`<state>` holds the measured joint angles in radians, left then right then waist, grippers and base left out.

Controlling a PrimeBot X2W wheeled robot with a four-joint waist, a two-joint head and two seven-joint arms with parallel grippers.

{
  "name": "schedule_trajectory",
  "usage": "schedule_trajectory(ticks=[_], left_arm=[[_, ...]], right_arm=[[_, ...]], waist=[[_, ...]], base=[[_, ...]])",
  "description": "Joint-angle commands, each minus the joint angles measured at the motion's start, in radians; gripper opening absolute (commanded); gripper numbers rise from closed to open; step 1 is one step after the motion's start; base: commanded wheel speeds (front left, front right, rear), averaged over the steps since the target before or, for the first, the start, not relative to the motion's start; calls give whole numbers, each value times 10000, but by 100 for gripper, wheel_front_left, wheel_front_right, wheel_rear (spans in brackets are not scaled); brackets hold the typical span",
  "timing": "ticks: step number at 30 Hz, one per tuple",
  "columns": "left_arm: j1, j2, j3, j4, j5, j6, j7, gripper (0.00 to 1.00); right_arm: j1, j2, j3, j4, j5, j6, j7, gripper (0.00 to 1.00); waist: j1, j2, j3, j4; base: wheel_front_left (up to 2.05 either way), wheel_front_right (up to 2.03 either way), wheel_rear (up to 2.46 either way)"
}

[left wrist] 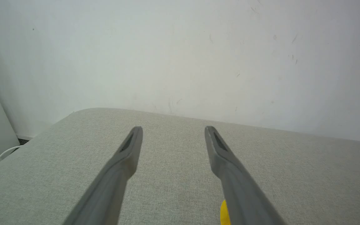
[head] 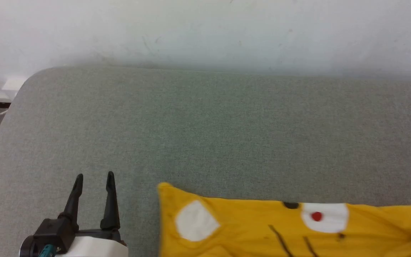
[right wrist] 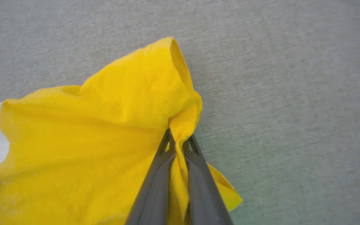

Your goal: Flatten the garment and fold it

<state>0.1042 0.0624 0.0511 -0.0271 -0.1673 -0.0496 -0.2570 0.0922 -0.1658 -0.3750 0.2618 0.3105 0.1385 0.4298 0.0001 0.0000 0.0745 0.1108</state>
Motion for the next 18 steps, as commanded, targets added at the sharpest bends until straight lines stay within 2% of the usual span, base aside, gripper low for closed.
schedule_trajectory(ticks=[1, 5, 9, 14, 18], left_arm=[[-1, -68, -17, 37, 63, -44, -47, 100], [49, -94, -81, 93, 71, -63, -47, 100], [128, -105, -89, 137, 56, -73, -47, 100], [323, -114, -106, 280, 36, -104, -47, 100], [487, -118, -134, 327, -14, -125, -47, 100]], right_arm=[[-122, -307, -582, 206, -217, -78, -35, 0], [-167, -574, -1295, 462, -389, -78, -4, 0], [-49, -586, -1326, 357, -390, -78, 32, 0], [502, -266, -767, -627, -64, -78, 281, 0], [1363, 119, 259, -1998, 316, -78, 830, 0]], waist=[[-1, 0, -70, -47], [-1, 0, -164, -43], [-1, 0, -271, -56], [-1, 0, -631, -63], [-1, 0, -927, -14]], base=[[0, 0, 0], [0, 0, 0], [0, 0, 0], [0, 0, 0], [0, 0, 0]])
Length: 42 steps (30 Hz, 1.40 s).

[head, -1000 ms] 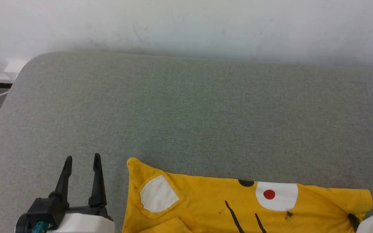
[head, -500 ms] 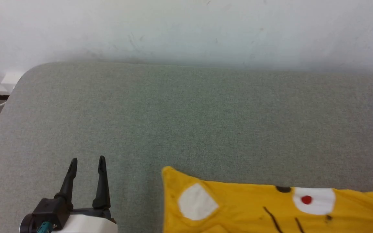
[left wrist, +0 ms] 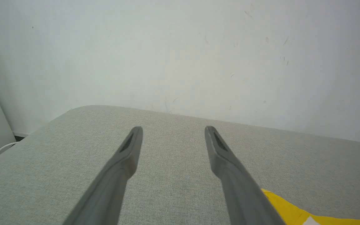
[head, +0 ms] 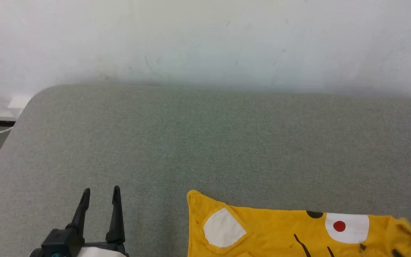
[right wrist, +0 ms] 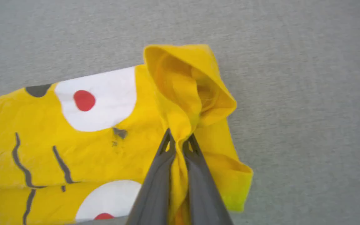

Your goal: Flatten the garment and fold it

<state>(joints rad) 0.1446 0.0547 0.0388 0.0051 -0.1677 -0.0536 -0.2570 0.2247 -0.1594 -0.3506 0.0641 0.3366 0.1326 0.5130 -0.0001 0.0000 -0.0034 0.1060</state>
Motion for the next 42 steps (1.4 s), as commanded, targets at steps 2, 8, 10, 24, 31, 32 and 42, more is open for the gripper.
schedule_trajectory(ticks=[2, 8, 10, 24, 31, 32, 42], left_arm=[[143, -42, -71, 31, -52, -79, -47, 100], [274, -43, -295, 75, -138, -14, -47, 100], [283, -44, -340, 61, -164, 20, -47, 100], [-137, -44, -515, 132, -142, -56, -47, 100], [-303, -45, -573, 320, -248, -45, -47, 100], [-316, -45, -572, 328, -245, -51, -47, 100], [-346, -45, -472, 371, -237, -34, -47, 100]], right_arm=[[440, 162, 616, -728, 265, -19, 390, 0], [1007, 472, 2223, -2406, 1105, -19, 1546, 0], [942, 697, 2652, -2740, 1607, -19, 1855, 0], [-1120, 1089, 5437, -1076, 3763, -19, 1703, 0], [-2004, 1090, 6183, 751, 4103, -19, 821, 0], [-2112, 1091, 6290, 982, 4210, -19, 745, 0], [-3070, 1091, 7459, 1745, 5372, -19, 83, 100]], waist=[[1, 0, -265, 65], [1, 0, -552, 303], [1, 0, -574, 432], [1, 0, -141, 1692], [1, 0, -50, 2127], [1, 0, -41, 2160], [1, 0, -53, 2022]], base=[[0, 0, 0], [0, 0, 0], [0, 0, 0], [0, 0, 0], [0, 0, 0], [0, 0, 0], [0, 0, 0]])
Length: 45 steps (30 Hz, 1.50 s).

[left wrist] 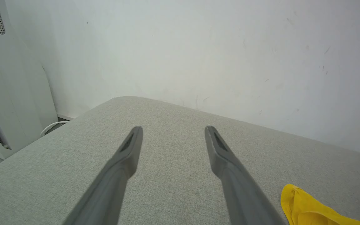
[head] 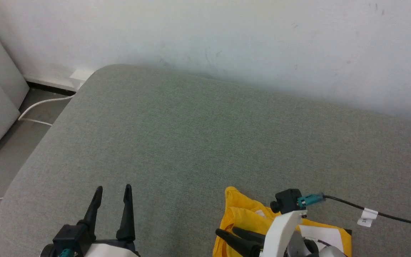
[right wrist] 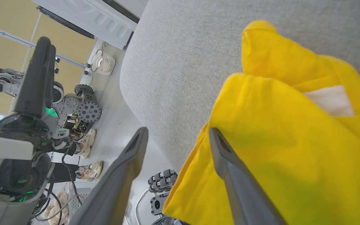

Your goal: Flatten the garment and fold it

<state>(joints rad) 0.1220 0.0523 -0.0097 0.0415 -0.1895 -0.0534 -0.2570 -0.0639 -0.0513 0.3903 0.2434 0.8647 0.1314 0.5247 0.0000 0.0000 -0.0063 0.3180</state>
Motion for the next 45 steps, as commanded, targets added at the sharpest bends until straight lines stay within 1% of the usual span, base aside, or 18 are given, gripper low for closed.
schedule_trajectory(ticks=[1, 4, 6, 7, 9, 12, 16, 19, 22, 24, 25, 29, 31, 35, 39, 45], left_arm=[[-113, -20, 17, 16, -9, -37, -47, 100], [-116, -20, 53, 11, 7, -29, -47, 100], [-119, -20, 80, -12, 15, -36, -47, 100], [-123, -20, 87, -32, 18, -41, -47, 100], [-130, -20, 99, -77, 15, -41, -47, 100], [-158, -20, 108, -178, 10, -32, -47, 100], [-234, -20, 129, -325, 45, -38, -47, 100], [-273, -20, 170, -455, 98, -37, -47, 100], [-254, -20, 154, -631, 143, 48, -47, 100], [-238, -20, 159, -654, 185, 50, -47, 100], [-238, -20, 159, -654, 185, 50, -47, 100], [-203, -20, 187, -639, 266, 3, -47, 100], [-172, -20, 147, -611, 440, -30, -47, 100], [-132, 18, 75, -503, 826, -99, -47, 100], [-140, 14, 79, -497, 900, -171, -47, 100], [-131, 8, 116, -432, 977, -255, -47, 100]], right_arm=[[-284, 10, 139, -144, 136, -7, -33, 100], [-616, 10, -24, -434, 20, -7, -183, 100], [-904, -18, -326, -686, -417, -7, -381, 100], [-1088, -159, -453, -855, -798, -7, -545, 100], [-1489, -708, -538, -1244, -1815, -7, -1033, 100], [-1961, -1764, -498, -1692, -3198, -7, -2035, 100], [-2123, -2924, -1121, -1791, -4487, -7, -3369, 100], [-1896, -3383, -2034, -1856, -5253, -7, -4332, 100], [-1370, -3568, -2737, -2035, -5926, -7, -5003, 100], [-935, -3391, -3266, -2233, -6163, -7, -5378, 100], [-935, -3391, -3266, -2233, -6163, -7, -5378, 100], [45, -2790, -4017, -2869, -6582, -7, -5984, 100], [632, -2575, -4107, -3219, -6995, -7, -6126, 100], [1580, -1561, -4693, -3736, -7231, -7, -6428, 100], [2257, -862, -4710, -3995, -7462, -7, -6838, 100], [2739, -589, -4520, -3834, -7871, -7, -7300, 100]], waist=[[0, 0, -39, -159], [0, 0, -80, -370], [0, 0, -113, -529], [0, 0, -120, -616], [0, 0, -130, -798], [0, 0, -125, -1080], [0, 0, -108, -1386], [0, 0, -78, -1599], [0, 0, -41, -1807], [0, 0, -24, -1920], [0, 0, -24, -1920], [0, 0, 16, -2109], [0, 0, 29, -2161], [0, 0, 70, -2255], [0, 0, 97, -2306], [0, 0, 125, -2302]], base=[[0, 0, 0], [0, 0, 0], [0, 0, 0], [0, 0, 0], [0, 0, 0], [0, 0, 0], [0, 0, 0], [0, 0, 0], [0, 0, 0], [0, 0, 0], [0, 0, 0], [0, 0, 0], [0, 0, 0], [0, 0, 0], [0, 0, 0], [0, 0, 0]])
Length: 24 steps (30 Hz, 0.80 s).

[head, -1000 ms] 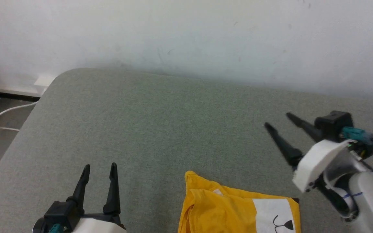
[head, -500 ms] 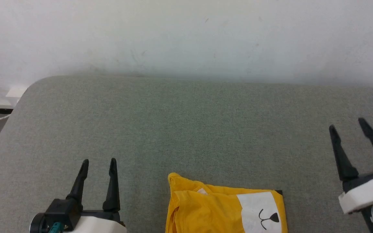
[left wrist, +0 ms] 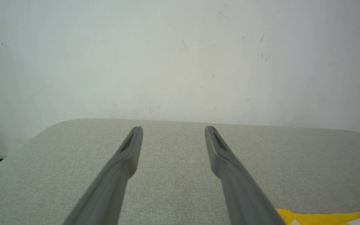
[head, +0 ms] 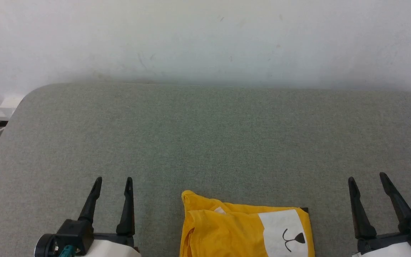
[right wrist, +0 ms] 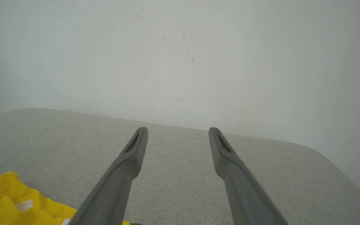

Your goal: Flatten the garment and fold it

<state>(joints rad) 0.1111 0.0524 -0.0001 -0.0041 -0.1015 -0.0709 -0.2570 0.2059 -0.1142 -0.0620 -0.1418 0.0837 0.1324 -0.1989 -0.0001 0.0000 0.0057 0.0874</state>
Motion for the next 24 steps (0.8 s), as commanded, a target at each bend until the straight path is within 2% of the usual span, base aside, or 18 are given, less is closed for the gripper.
schedule_trajectory(ticks=[1, 8, 11, 14, 19, 21, 24], left_arm=[[-26, 5, 29, 26, 110, -87, -47, 100], [-51, -3, 17, 13, 130, -131, -47, 100], [-105, -6, 19, -8, 115, -149, -47, 100], [-152, -9, 4, -14, 119, -154, -47, 100], [-270, -13, -25, -54, 155, -155, -47, 100], [-323, -14, -23, -60, 158, -146, -47, 100], [-442, -16, -90, -14, 173, -167, -47, 100]], right_arm=[[57, 64, 13, 32, -88, -17, -106, 100], [-35, -100, -93, 21, -321, -17, -70, 100], [-70, -202, -23, -87, -126, -17, 476, 100], [-64, -484, 294, -238, 758, -17, 1854, 100], [0, -1568, 1087, -567, 3034, -17, 5290, 100], [-36, -1619, 1019, -638, 4145, -17, 6565, 100], [-155, -1740, 870, -516, 4997, -17, 8136, 100]], waist=[[1, 0, 13, 5], [1, 0, 73, 45], [1, 0, 202, 78], [1, 0, 358, 102], [1, 0, 679, 169], [1, 0, 841, 212], [1, 0, 1043, 311]], base=[[0, 0, 0], [0, 0, 0], [0, 0, 0], [0, 0, 0], [0, 0, 0], [0, 0, 0], [0, 0, 0]])
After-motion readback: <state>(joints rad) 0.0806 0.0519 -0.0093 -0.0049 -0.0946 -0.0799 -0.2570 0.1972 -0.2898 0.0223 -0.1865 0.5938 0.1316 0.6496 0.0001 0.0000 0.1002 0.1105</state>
